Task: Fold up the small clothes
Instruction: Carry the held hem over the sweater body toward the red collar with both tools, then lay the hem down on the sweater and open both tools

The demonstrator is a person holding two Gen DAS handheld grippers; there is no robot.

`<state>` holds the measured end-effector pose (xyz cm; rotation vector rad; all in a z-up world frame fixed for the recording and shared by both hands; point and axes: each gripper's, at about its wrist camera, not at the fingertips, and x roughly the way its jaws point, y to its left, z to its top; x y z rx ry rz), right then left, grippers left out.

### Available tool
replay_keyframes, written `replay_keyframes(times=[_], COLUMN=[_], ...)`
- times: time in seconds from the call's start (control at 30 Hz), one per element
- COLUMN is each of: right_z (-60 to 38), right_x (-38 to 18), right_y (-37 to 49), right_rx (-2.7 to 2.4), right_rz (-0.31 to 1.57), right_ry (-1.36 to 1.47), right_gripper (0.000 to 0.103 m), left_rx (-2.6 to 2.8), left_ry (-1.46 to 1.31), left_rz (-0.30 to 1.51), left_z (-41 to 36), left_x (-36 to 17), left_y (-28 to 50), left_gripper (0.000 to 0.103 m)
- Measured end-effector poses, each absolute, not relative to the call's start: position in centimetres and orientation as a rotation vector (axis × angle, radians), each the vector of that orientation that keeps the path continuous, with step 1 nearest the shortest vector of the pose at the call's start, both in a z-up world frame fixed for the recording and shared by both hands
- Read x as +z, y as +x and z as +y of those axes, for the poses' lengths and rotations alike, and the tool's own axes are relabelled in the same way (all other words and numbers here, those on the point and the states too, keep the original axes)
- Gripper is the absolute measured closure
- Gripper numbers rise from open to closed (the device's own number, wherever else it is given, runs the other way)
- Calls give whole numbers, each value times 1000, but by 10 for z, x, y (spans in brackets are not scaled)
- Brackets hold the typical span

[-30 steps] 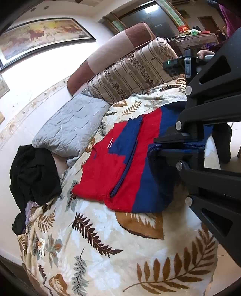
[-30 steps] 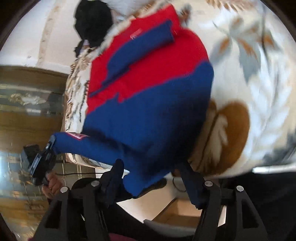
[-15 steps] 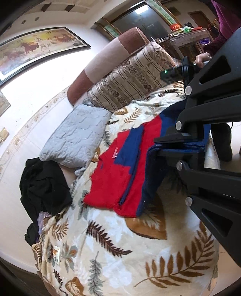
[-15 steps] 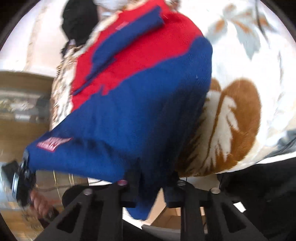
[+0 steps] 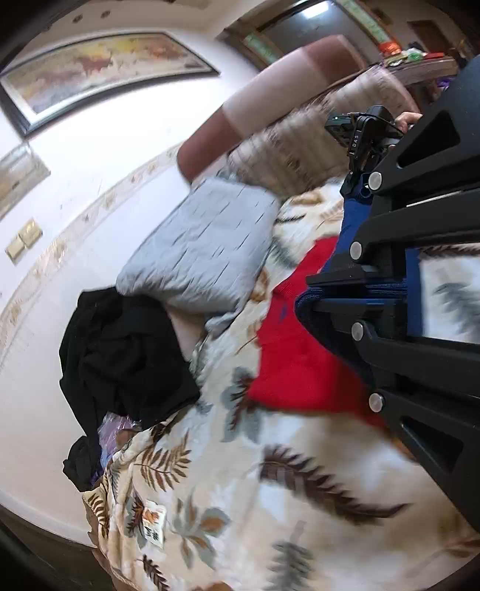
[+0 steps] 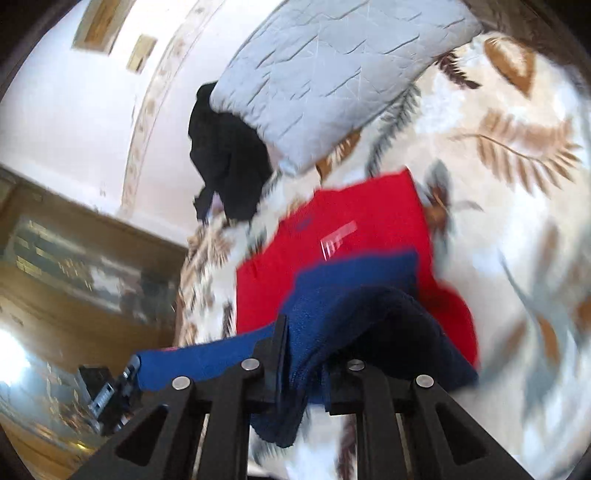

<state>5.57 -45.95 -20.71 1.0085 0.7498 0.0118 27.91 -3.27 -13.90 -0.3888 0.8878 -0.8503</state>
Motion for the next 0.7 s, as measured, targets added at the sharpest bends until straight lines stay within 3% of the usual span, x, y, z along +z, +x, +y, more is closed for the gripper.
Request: replay_keyframes(times=[0.23,0.4,0.53,0.6,0.63,0.7], right_z=[-527,-559,-586,-606,-612,-610], right_x=[-273,-330,-337,-337,-336,-320], right_y=[150,180,179,165,154,145], right_rx=[23,56,75,53,-8,-96], right_rz=[725,729,620,495,462,488], right_ry=[1251,1467,1547,1603,1606,1492], right_gripper=[84,83,82,56,25,22], left_rx=[-707,-610,-591,-591,-586,-580], left_ry=[-382,-407,-457,-470,-463,-454], left_rz=[999,1069,1071,1061,1048,1014], left_z=[-86,-90,-86,-86,-86,-87], left_x=[-212,-262,-278,-278,-274,-263], left_y=[368,402,412,411,407,399], left_gripper=[98,98,97,97,97,97])
